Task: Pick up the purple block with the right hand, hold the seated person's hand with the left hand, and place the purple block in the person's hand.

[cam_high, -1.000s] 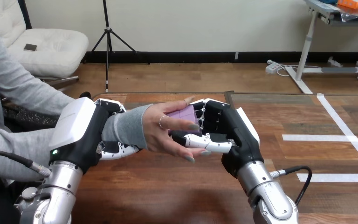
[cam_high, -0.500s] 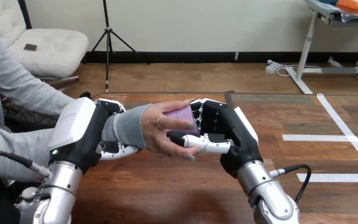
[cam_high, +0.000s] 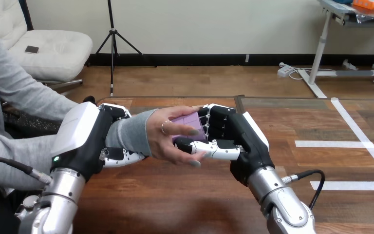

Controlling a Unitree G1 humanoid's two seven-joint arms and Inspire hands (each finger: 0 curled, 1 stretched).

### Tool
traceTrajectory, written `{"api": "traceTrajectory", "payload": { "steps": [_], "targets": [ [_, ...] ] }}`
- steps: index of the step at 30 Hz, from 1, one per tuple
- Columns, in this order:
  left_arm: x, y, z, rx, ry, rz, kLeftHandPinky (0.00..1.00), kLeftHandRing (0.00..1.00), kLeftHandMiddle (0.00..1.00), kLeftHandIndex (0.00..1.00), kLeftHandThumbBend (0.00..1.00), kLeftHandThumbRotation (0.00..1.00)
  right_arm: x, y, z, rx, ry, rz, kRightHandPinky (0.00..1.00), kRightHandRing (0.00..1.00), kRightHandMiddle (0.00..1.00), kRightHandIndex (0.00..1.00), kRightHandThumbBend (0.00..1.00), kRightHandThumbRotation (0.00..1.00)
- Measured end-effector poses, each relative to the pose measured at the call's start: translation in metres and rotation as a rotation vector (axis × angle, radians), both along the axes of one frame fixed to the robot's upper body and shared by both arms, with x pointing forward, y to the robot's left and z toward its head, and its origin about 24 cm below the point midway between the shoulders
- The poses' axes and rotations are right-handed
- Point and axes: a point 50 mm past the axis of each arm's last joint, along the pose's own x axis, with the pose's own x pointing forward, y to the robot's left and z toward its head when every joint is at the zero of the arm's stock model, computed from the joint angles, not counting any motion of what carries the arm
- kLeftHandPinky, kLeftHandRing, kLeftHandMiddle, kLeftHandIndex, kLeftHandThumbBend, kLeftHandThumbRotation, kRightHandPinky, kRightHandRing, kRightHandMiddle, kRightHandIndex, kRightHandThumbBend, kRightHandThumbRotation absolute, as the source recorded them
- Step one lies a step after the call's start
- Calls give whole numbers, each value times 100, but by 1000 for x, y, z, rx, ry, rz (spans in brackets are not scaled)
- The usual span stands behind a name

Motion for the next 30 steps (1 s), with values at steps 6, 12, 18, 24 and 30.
{"api": "traceTrajectory", "payload": {
  "steps": [6, 12, 18, 24, 30],
  "targets": [
    [0, 1, -1, 20, 31, -9, 38, 46, 50, 51, 73, 20, 0, -3, -1, -11, 25, 9, 44, 51, 55, 57, 84, 20],
    [0, 0, -2, 47, 48, -9, 44, 52, 57, 57, 76, 31, 0, -5, -5, 0, 63, 23, 48, 56, 60, 62, 81, 29],
    [0, -2, 4, 68, 26, -21, 46, 56, 62, 62, 77, 38, -1, -6, -8, 37, 99, 38, 53, 61, 66, 68, 79, 41],
    [0, -3, 7, 80, 10, -26, 46, 57, 64, 63, 77, 42, -2, -5, -7, 53, 107, 51, 55, 65, 71, 74, 80, 53],
    [0, -4, 11, 83, -5, -33, 47, 59, 65, 64, 76, 43, -1, -6, -4, 51, 97, 55, 55, 67, 74, 77, 81, 60]
  ]
}}
